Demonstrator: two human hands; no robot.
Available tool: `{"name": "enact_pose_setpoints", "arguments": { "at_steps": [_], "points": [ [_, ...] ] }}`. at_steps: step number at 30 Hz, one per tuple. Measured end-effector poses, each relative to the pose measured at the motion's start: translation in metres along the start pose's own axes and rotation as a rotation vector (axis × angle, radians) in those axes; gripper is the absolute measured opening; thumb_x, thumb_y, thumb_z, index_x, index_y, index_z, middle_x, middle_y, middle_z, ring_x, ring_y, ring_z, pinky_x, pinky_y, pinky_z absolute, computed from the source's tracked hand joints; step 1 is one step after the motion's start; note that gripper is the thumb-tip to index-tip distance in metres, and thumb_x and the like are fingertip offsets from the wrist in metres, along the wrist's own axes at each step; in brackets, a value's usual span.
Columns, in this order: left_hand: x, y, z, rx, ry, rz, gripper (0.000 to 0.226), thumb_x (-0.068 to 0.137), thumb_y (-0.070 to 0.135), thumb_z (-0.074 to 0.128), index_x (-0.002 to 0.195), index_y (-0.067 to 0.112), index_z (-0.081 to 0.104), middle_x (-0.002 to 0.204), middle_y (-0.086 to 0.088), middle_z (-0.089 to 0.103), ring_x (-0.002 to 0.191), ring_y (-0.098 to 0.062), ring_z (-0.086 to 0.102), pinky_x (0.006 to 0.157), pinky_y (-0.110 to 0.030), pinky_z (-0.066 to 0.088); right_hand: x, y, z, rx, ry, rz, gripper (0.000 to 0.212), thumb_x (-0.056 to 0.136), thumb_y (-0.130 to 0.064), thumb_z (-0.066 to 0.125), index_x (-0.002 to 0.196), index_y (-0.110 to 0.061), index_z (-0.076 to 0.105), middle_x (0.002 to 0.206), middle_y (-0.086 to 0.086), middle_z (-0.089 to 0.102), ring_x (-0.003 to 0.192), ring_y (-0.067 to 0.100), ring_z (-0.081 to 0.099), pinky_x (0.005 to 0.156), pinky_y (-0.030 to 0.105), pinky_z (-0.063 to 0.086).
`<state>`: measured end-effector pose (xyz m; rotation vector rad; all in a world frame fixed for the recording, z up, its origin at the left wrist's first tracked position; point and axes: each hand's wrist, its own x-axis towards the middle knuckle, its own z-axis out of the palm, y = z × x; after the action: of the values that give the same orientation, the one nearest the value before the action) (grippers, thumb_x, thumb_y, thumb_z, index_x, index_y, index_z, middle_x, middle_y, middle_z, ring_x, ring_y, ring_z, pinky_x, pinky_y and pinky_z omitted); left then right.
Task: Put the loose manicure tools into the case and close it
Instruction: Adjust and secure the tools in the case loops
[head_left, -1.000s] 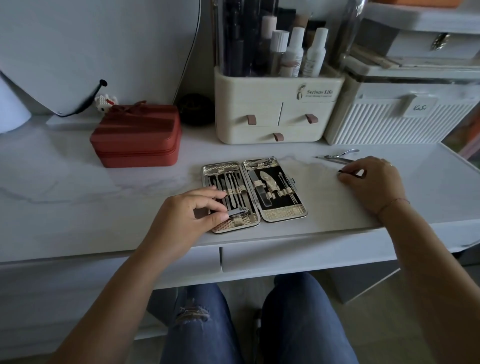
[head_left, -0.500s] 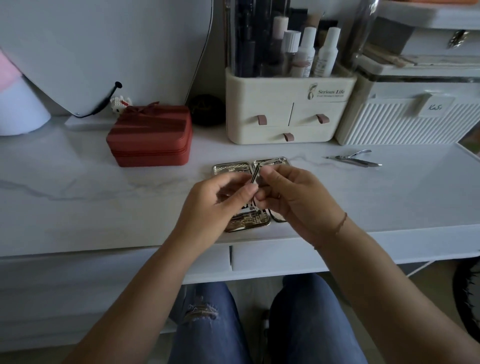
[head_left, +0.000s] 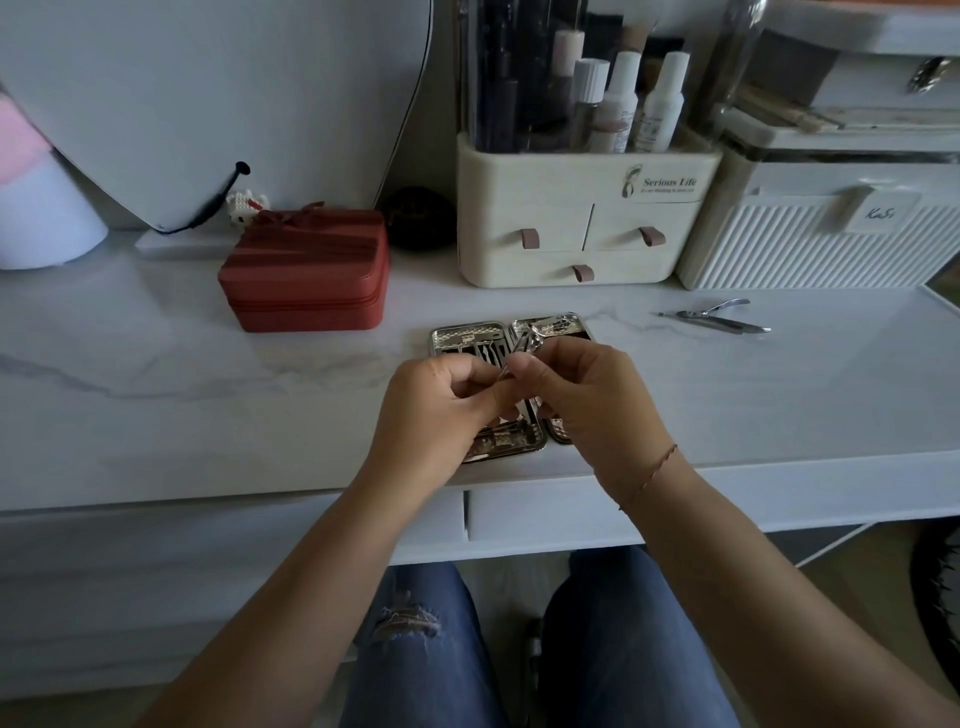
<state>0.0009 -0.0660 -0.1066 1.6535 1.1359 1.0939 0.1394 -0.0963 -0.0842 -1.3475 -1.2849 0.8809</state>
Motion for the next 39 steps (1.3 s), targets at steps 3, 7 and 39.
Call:
{"name": "enact_pose_setpoints", "arguments": {
  "at_steps": [3,7,39],
  "points": [
    [0.002,-0.001,-0.005,0.048,-0.014,0.060,0.008,0.079,0.033,0.071,0.074,0.027,0.073,0.063,0.010,0.071,0.055,-0.001,0.062,0.055,-0.016,0.048,0.002,0.001,-0.005,-0.051,-0.014,0.017,0.018,0.087,-0.019,0.062,0.075,-0.009,0.069,0.057,-0.001,0.067,0.055,0.009,0.061,0.054,0.026,0.052],
    [0.003,0.000,-0.011,0.175,0.069,0.150,0.010,0.083,0.032,0.068,0.074,0.029,0.072,0.064,0.011,0.070,0.059,-0.010,0.065,0.059,-0.029,0.052,0.002,0.002,-0.010,0.113,-0.089,0.129,0.013,0.087,-0.015,0.062,0.081,-0.004,0.066,0.061,0.004,0.069,0.051,0.015,0.063,0.048,0.025,0.053],
    [0.007,0.006,-0.028,-0.364,-0.410,-0.014,0.022,0.069,0.025,0.073,0.090,0.019,0.075,0.089,0.002,0.075,0.089,-0.007,0.069,0.076,-0.013,0.049,0.020,-0.008,-0.007,0.329,-0.467,0.011,0.011,0.078,-0.023,0.062,0.076,-0.012,0.064,0.074,0.001,0.062,0.075,0.016,0.056,0.077,0.024,0.047]
  ]
}}
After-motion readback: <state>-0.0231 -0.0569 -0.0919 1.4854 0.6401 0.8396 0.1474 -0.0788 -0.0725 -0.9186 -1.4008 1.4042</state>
